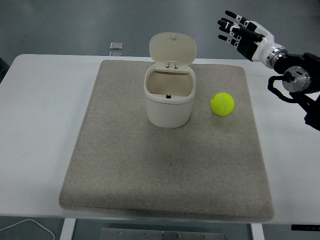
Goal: Pick up the tennis ball and place it in the box.
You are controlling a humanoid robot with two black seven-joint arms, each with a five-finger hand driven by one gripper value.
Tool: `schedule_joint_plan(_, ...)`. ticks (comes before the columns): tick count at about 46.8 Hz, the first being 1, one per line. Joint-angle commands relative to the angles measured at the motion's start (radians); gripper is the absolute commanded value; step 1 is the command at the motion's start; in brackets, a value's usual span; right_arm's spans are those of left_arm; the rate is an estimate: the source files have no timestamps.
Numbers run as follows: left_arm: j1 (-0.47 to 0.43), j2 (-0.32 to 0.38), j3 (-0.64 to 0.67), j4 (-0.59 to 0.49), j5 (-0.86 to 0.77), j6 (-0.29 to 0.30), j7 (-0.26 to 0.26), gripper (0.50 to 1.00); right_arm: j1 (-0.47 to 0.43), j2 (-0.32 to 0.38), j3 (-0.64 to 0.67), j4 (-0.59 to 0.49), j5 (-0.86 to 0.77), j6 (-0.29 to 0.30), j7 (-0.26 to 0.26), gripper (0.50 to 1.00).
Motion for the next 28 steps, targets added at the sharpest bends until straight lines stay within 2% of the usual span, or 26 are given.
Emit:
schedule_joint_plan(1, 0.000, 0.000, -0.001, 0.000, 0.000, 0.000, 0.000, 0.996, -0.001, -0.001, -0.001, 0.000, -0.005, 0.000, 0.000, 0.917)
schedule_joint_plan(28, 0.000, 0.000, -0.001, 0.000, 0.000, 0.000, 0.000, 0.996, -0.001, -0.007, -0.003, 0.000, -0.076, 0.001, 0.003, 0.915)
